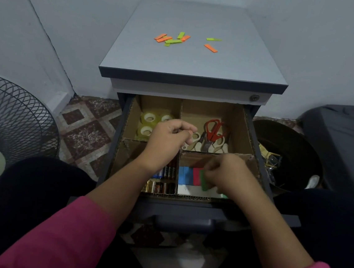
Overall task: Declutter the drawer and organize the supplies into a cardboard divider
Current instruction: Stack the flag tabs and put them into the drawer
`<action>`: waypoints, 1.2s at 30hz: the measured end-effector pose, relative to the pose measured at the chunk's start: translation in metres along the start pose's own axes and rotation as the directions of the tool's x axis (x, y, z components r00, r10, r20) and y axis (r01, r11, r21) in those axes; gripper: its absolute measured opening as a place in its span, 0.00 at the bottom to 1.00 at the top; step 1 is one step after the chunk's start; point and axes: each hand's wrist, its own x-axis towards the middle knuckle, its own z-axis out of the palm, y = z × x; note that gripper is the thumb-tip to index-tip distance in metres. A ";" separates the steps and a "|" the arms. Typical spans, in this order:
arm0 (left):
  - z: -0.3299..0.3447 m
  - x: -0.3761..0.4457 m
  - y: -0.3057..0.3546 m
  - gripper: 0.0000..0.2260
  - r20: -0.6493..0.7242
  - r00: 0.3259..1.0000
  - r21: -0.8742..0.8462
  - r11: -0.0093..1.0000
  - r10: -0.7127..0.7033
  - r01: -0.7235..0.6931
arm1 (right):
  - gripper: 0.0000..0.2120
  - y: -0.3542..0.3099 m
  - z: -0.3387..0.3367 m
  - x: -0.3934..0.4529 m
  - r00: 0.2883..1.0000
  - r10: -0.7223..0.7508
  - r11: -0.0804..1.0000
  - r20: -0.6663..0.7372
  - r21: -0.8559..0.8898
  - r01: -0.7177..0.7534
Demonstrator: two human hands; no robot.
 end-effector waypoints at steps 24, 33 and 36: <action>0.001 0.003 -0.003 0.10 0.003 1.000 -0.004 1.000 0.000 0.000 | 0.11 -0.018 0.044 0.017 0.990 -0.114 0.980 0.080 -0.154 0.126; 0.001 0.002 -0.003 0.10 0.009 1.000 0.009 1.000 0.008 -0.008 | 0.10 -0.019 0.045 0.018 0.990 -0.094 0.979 0.106 -0.172 0.111; 0.000 0.002 -0.003 0.10 0.009 1.000 0.010 1.000 0.009 -0.009 | 0.09 -0.017 0.044 0.019 0.991 -0.090 0.977 0.101 -0.184 0.108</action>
